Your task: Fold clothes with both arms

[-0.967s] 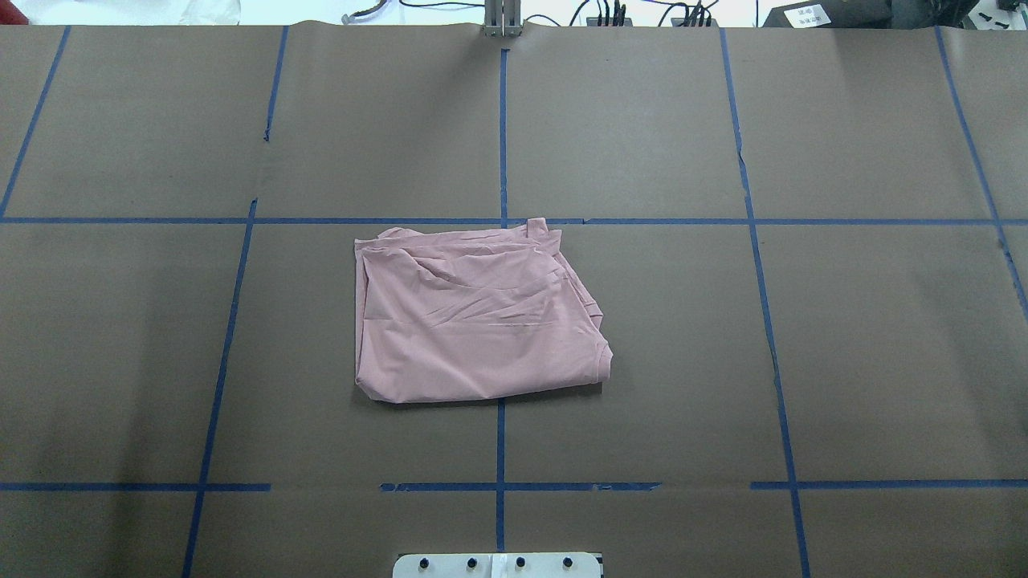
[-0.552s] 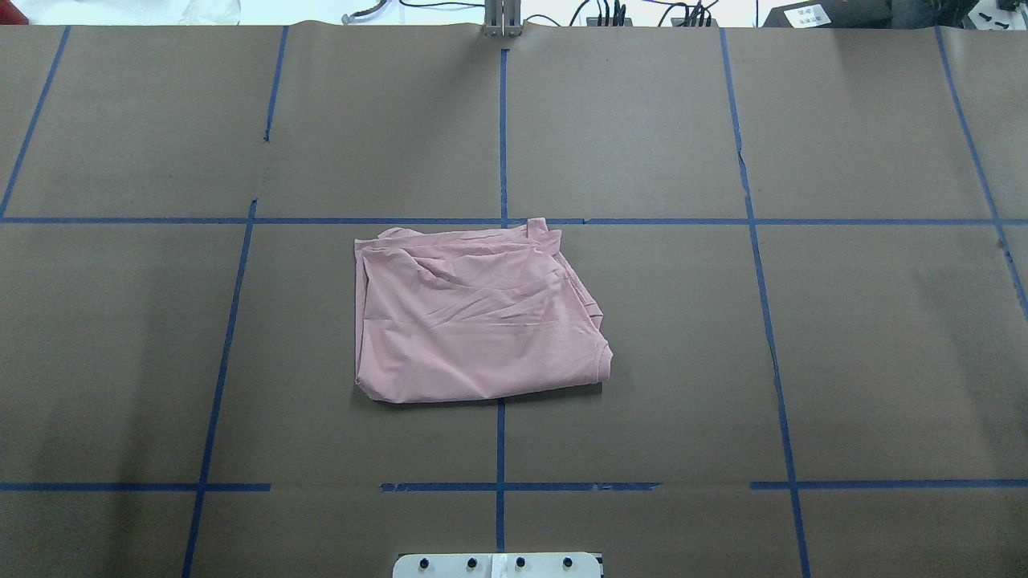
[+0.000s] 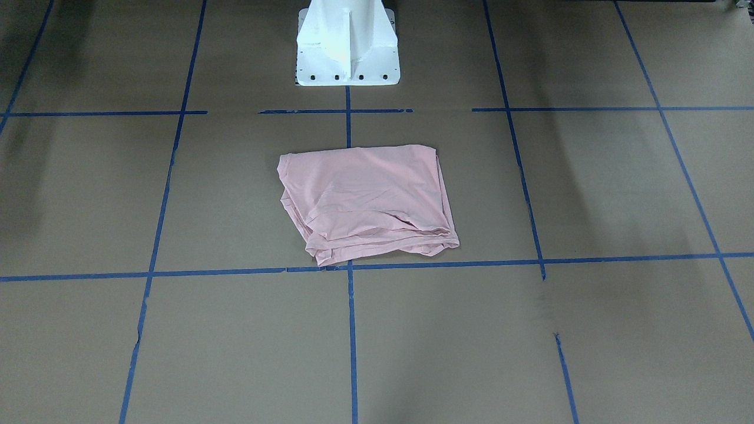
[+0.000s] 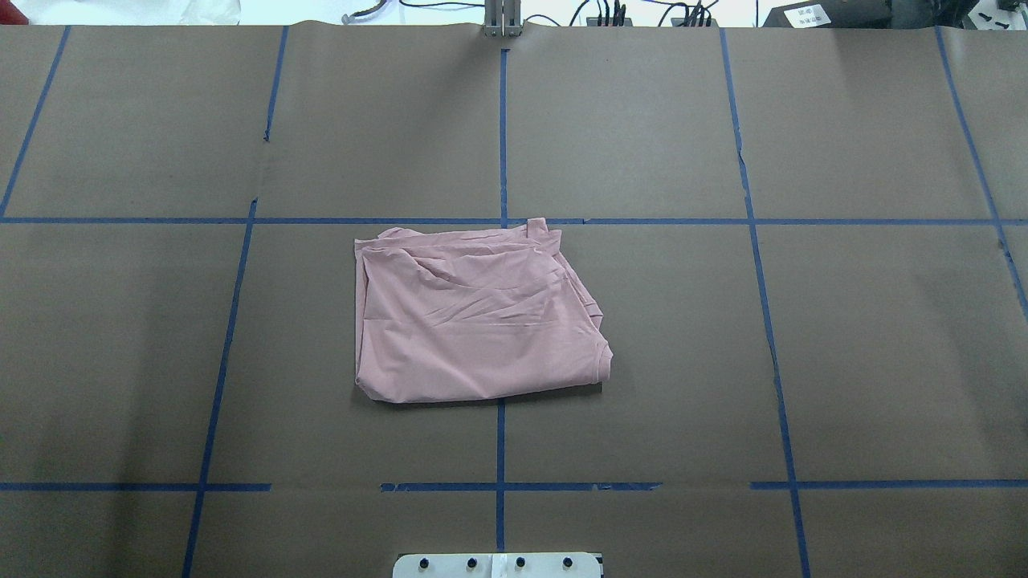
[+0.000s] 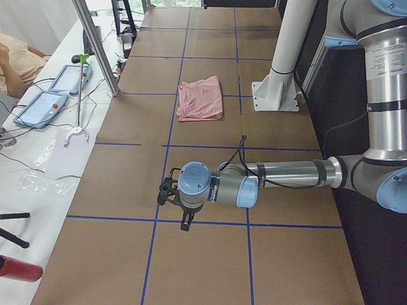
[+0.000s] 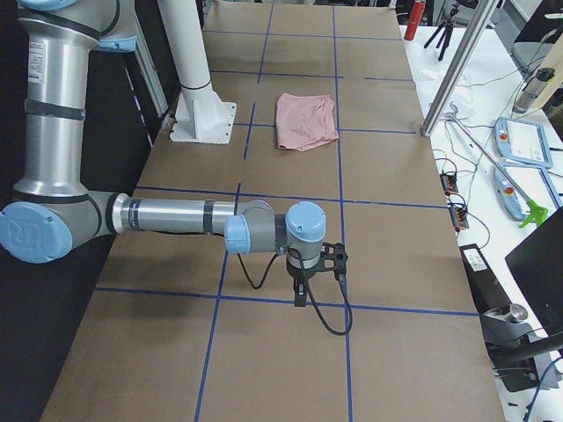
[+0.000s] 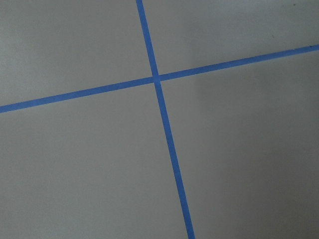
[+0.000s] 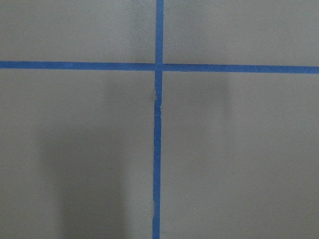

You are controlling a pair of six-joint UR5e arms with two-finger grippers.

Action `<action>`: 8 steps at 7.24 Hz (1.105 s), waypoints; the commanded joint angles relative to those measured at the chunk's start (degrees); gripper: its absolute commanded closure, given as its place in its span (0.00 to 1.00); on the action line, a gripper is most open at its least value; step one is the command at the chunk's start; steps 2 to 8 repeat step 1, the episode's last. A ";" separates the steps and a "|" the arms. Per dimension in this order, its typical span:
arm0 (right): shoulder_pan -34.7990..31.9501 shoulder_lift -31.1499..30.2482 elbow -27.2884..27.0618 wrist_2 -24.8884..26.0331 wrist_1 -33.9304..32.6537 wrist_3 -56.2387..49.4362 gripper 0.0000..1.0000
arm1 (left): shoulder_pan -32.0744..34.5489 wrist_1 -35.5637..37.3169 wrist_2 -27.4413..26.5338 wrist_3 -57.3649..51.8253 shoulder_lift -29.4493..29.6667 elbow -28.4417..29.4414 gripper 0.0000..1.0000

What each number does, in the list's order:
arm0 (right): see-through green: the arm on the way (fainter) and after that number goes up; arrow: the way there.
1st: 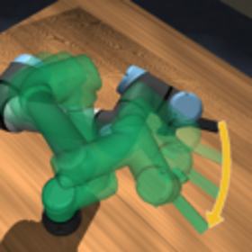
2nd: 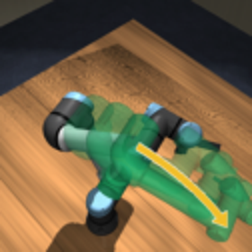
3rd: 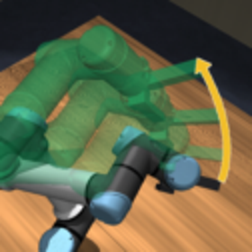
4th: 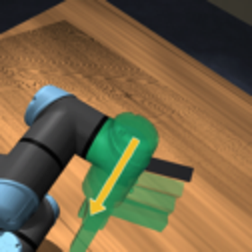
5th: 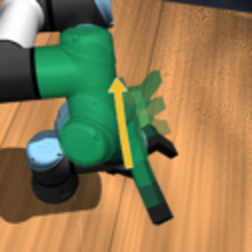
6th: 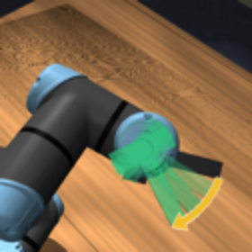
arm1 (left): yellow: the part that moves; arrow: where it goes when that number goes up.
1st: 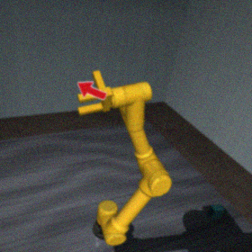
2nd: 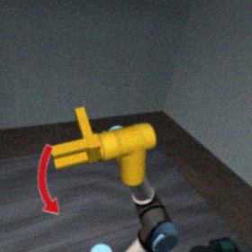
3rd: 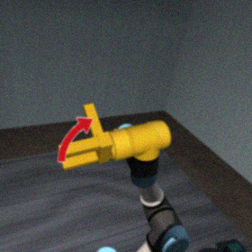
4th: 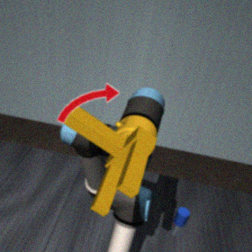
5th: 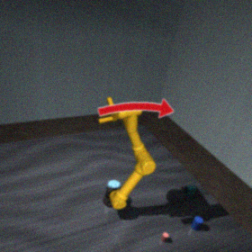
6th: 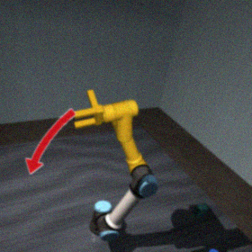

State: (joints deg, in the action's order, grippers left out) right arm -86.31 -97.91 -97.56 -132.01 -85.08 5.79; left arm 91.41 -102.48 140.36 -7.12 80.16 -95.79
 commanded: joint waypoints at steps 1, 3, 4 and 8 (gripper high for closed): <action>0.00 0.00 0.09 0.00 0.00 0.01 0.00 | 0.00 0.00 0.00 0.00 0.00 0.08 0.00; 0.00 0.00 0.09 0.00 0.00 0.01 0.00 | 0.00 0.00 0.00 0.00 0.00 0.08 0.00; 0.00 0.00 0.09 0.00 0.00 0.01 0.00 | 0.00 0.00 0.00 0.00 0.00 0.08 0.00; 0.00 0.00 0.09 0.00 0.00 0.01 0.00 | 0.00 0.00 0.00 0.00 0.00 0.08 0.00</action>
